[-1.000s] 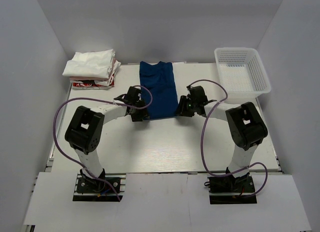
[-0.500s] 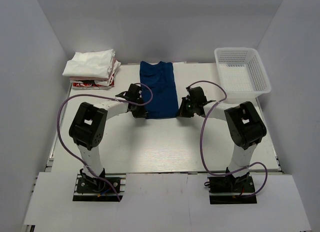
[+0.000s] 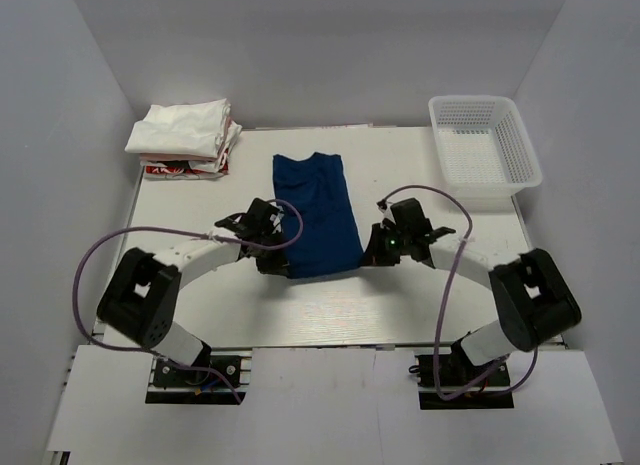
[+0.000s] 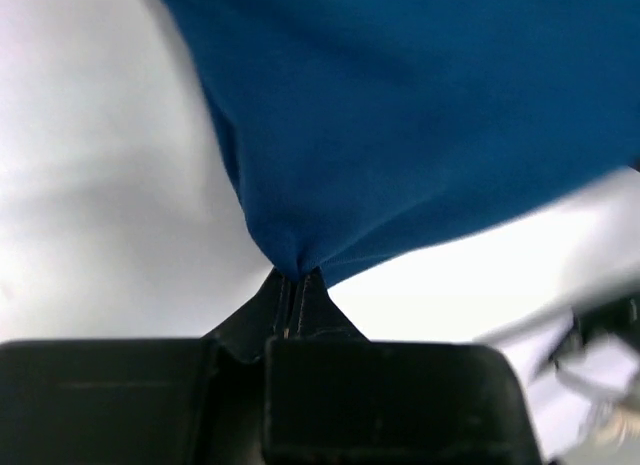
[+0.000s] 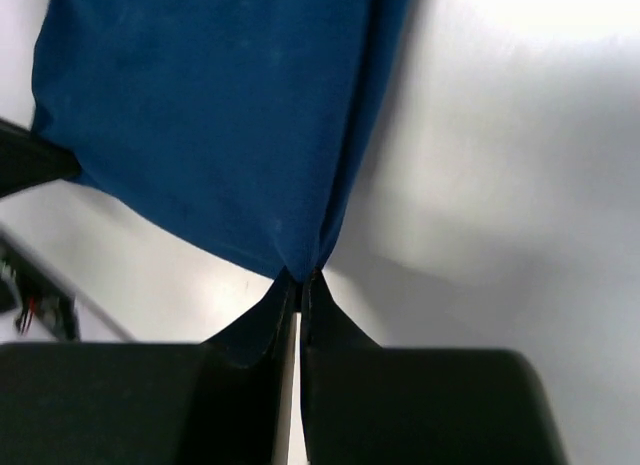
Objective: Fold and stack the t-shirts
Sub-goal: Grab one side of the 2/3 rectangular tshirt with both arms, then fold the long partially folded tshirt into a neat square
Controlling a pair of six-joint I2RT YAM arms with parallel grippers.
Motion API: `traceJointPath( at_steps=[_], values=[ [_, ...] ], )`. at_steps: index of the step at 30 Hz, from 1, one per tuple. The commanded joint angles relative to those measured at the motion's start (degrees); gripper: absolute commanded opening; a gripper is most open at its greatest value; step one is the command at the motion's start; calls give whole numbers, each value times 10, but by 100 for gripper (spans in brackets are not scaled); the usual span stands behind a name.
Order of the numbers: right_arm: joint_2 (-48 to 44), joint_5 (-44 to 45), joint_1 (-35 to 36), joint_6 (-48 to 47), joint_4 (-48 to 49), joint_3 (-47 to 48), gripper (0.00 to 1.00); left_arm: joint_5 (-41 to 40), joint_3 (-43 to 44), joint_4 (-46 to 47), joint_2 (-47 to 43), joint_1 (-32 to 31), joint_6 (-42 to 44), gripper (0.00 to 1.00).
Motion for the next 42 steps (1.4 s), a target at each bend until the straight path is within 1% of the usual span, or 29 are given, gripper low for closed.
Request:
traceJointPath(
  at_steps=[1, 3, 4, 6, 7, 10, 11, 14, 17, 19, 21, 22, 23, 25, 26, 27, 30, 32, 33, 35, 39, 40, 41, 42],
  values=[
    [-78, -54, 12, -10, -51, -31, 0, 71, -15, -45, -105, -10, 33, 0],
    [-117, -54, 16, -16, -63, -29, 0, 77, -7, -65, -144, -16, 33, 0],
    [-156, -53, 19, -19, -69, -24, 0, 77, -2, -65, -182, -22, 33, 0],
    [-182, -41, 22, -17, -73, -15, 0, 63, 13, -74, -215, -22, 33, 0],
    [-212, -38, 23, -19, -73, -4, 0, 56, 13, -74, -227, -22, 33, 0],
    [-244, -16, 22, -25, -76, 26, 0, 49, 29, -68, -252, -22, 33, 0],
    [-253, -7, 20, -24, -61, 30, 0, 43, 36, -58, -258, -22, 27, 0],
    [-246, 9, 19, -19, -51, 61, 0, 7, 54, -41, -258, -22, 9, 0],
    [-209, 25, 18, -6, -51, 101, 0, -35, 67, -24, -258, -16, -12, 0],
    [-194, 41, 16, 3, -51, 134, 0, -78, 79, -14, -252, -8, -23, 0],
    [-164, 52, 13, 16, -44, 149, 0, -120, 109, -25, -219, -8, -29, 0],
    [-154, 53, 8, 19, -43, 165, 0, -135, 123, -53, -206, -8, -29, 0],
    [-139, 55, 5, 26, -44, 185, 0, -167, 156, -71, -190, -8, -36, 0],
    [-101, 61, -2, 28, -53, 214, 0, -196, 190, -113, -143, -8, -47, 0],
    [-92, 60, -2, 29, -53, 224, 0, -211, 211, -113, -131, -8, -47, 0],
    [-76, 55, -8, 28, -53, 250, 0, -211, 218, -113, -119, -8, -47, 0],
    [-28, 60, -17, 30, -59, 288, 0, -224, 249, -99, -71, 5, -41, 0],
    [-13, 65, -26, 31, -63, 304, 0, -244, 289, -108, -31, 11, -41, 0],
    [15, 62, -28, 27, -63, 331, 0, -244, 300, -113, -17, 17, -35, 0],
    [35, 55, -37, 21, -78, 359, 0, -249, 331, -113, 17, 24, -21, 0],
    [96, 44, -45, 17, -81, 406, 0, -243, 386, -120, 70, 47, -16, 0],
    [121, 37, -60, 10, -80, 414, 0, -243, 407, -127, 94, 47, -16, 0],
    [129, 27, -52, 9, -79, 431, 0, -238, 425, -127, 106, 61, -11, 0],
    [138, 25, -52, 4, -77, 446, 0, -238, 434, -132, 117, 61, -11, 0]
  ],
)
